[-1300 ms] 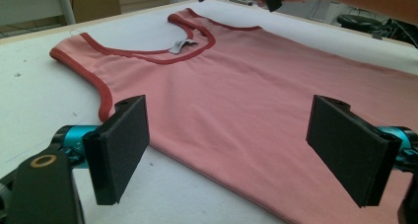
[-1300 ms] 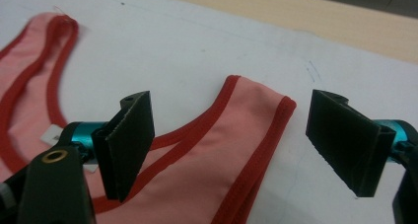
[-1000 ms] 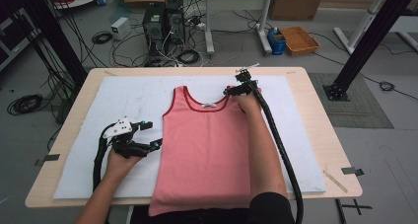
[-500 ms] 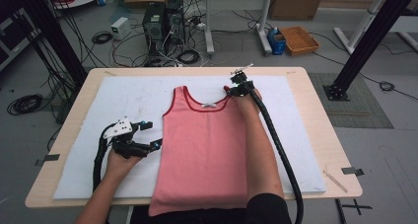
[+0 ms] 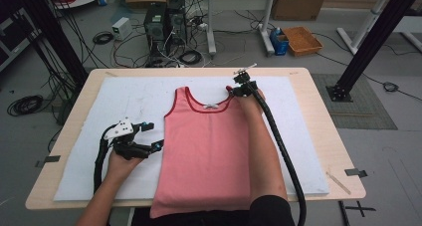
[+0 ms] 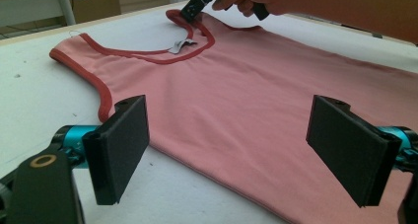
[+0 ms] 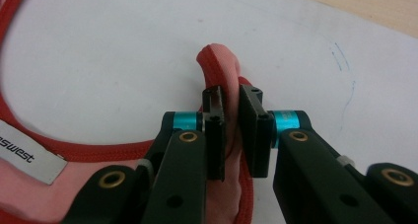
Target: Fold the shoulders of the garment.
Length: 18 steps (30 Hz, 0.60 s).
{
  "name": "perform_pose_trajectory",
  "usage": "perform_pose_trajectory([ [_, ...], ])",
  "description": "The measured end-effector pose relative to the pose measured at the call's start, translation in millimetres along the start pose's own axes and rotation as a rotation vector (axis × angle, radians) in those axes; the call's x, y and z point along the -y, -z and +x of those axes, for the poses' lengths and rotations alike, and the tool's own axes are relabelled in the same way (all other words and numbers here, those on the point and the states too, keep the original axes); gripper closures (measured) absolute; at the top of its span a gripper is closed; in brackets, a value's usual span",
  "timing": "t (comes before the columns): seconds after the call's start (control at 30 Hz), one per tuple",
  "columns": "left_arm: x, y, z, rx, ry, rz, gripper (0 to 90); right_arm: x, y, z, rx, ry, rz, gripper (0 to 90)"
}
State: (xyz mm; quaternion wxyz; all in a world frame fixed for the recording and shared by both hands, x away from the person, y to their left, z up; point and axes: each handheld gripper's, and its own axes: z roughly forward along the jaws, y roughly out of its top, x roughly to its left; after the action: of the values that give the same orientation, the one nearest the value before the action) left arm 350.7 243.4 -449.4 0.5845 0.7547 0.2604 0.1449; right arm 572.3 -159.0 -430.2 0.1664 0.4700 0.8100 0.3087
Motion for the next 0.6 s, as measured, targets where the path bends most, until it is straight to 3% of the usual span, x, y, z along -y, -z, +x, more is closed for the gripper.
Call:
perform_pose_trajectory([
  [0.37, -0.1, -0.4, 0.1, -0.006, 0.0, 0.002, 16.6, -0.3, 21.0, 6.4, -0.015, 0.045, -0.024, 81.5],
  [0.6, -0.2, -0.7, -0.3, -0.008, -0.002, 0.005, 16.7, -0.8, 51.8, 14.8, -0.019, 0.097, -0.071, 81.7],
])
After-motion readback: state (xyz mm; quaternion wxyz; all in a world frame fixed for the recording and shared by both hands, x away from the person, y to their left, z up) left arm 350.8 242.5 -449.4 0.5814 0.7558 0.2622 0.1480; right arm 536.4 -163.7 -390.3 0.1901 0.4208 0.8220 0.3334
